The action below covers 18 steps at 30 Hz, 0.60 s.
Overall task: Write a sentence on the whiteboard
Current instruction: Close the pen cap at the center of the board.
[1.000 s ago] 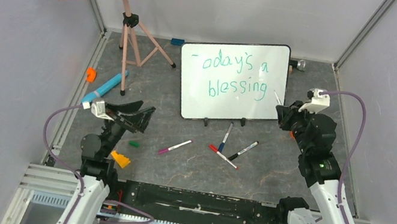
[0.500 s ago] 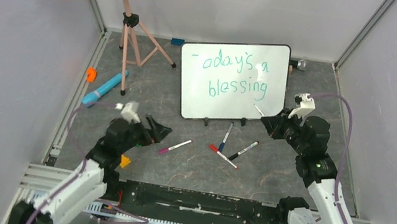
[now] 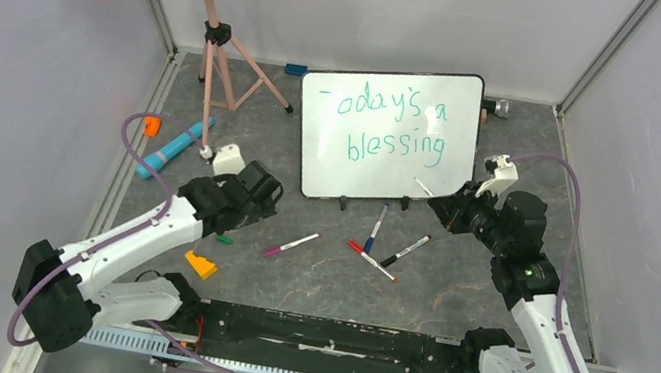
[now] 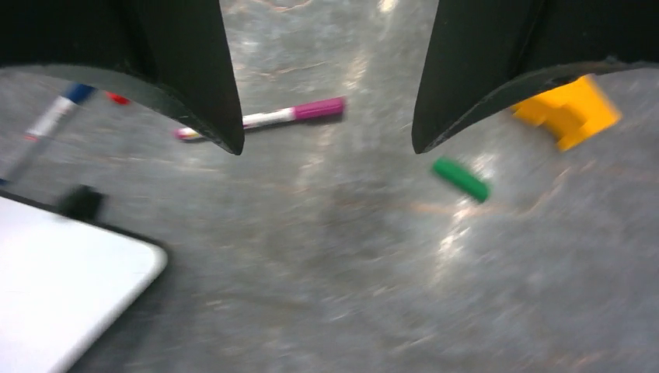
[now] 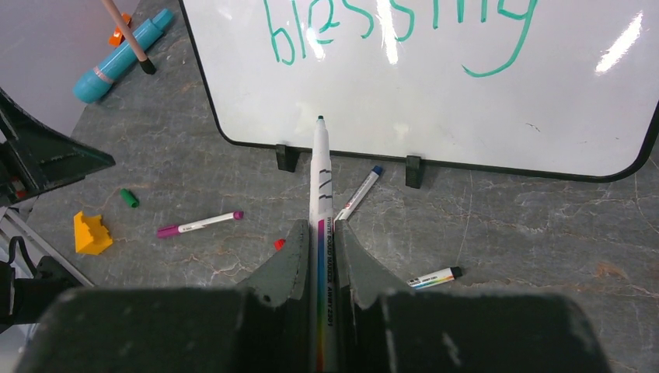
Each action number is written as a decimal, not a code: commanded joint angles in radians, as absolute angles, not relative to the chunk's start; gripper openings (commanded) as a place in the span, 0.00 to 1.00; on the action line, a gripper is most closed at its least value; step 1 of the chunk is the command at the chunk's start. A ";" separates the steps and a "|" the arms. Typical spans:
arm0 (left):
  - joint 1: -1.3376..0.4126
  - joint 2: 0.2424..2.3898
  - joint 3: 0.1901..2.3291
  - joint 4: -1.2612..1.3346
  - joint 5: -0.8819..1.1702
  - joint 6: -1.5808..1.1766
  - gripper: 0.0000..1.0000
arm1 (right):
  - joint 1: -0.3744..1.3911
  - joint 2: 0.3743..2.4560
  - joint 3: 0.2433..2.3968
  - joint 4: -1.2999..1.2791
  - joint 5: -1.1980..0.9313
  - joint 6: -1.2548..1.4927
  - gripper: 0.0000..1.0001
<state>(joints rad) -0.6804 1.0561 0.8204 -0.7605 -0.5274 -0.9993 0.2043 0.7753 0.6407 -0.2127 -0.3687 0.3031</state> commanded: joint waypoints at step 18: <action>-0.253 1.109 0.695 -0.999 -0.324 -1.370 0.57 | 0.199 0.765 0.665 -0.197 -0.374 0.303 0.00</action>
